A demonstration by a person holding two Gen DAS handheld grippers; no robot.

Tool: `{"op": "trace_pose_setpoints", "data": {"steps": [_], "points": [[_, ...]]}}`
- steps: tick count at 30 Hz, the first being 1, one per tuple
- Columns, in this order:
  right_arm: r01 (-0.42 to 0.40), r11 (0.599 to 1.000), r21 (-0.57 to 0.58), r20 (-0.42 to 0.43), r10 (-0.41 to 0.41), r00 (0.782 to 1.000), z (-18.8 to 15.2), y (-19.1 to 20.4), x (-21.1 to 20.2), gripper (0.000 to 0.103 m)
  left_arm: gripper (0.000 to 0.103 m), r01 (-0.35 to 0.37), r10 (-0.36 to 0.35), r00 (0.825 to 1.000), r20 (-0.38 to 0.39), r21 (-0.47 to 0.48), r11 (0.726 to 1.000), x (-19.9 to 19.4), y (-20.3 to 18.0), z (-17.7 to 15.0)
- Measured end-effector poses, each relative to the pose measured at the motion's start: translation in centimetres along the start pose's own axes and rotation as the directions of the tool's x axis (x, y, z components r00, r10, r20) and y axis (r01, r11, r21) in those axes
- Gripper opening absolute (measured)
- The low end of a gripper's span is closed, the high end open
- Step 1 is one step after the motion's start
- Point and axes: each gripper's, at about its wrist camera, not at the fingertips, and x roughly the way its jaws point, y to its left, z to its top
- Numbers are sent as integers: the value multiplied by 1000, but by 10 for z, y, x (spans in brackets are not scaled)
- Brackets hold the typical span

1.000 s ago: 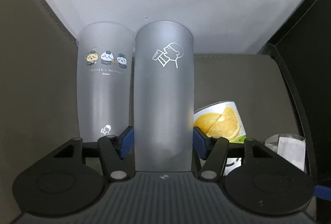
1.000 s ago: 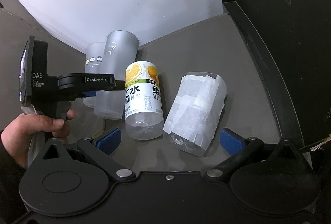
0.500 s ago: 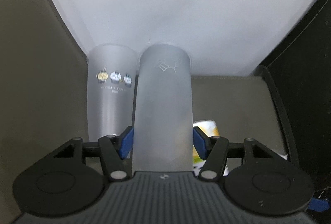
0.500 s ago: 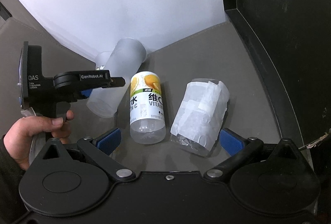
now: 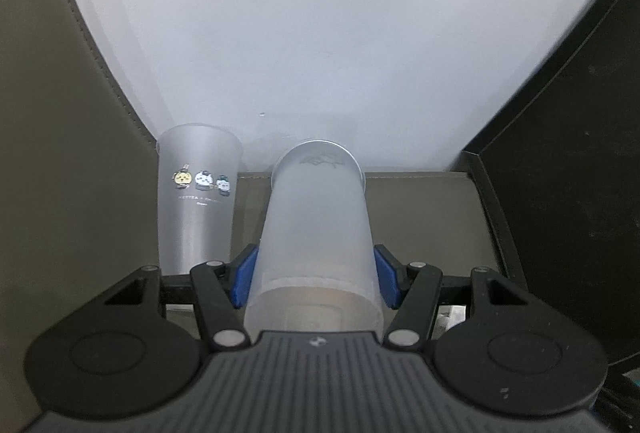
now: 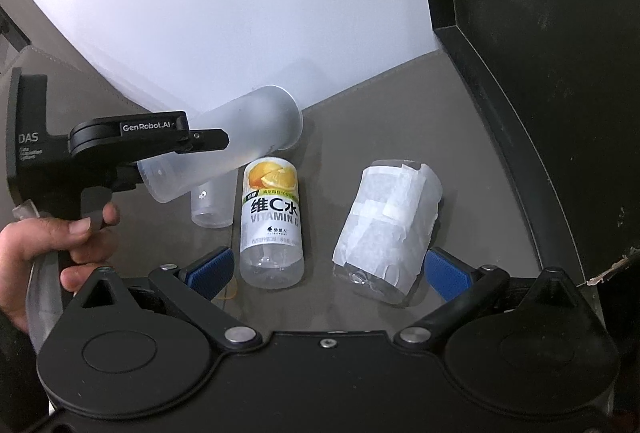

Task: Flip cup upright
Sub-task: 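Close the left gripper around the frosted cup's body, then lift the frosted cup with the left gripper and rotate it, opening upward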

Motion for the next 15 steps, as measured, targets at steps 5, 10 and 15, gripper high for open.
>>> {"op": "trace_pose_setpoints", "data": {"steps": [5, 10, 15], "points": [[-6, 1000, 18, 18, 6, 1000, 0, -4, -5, 103, 59, 15, -15, 1000, 6, 4, 1000, -6, -10, 4], [-26, 998, 48, 31, 24, 999, 1, -9, -14, 103, 59, 37, -37, 999, 19, 17, 999, -16, -25, 7], [-61, 995, 83, 66, 56, 996, 4, -14, -29, 103, 59, 68, -69, 997, 24, 31, 997, -32, -38, 3]]}}
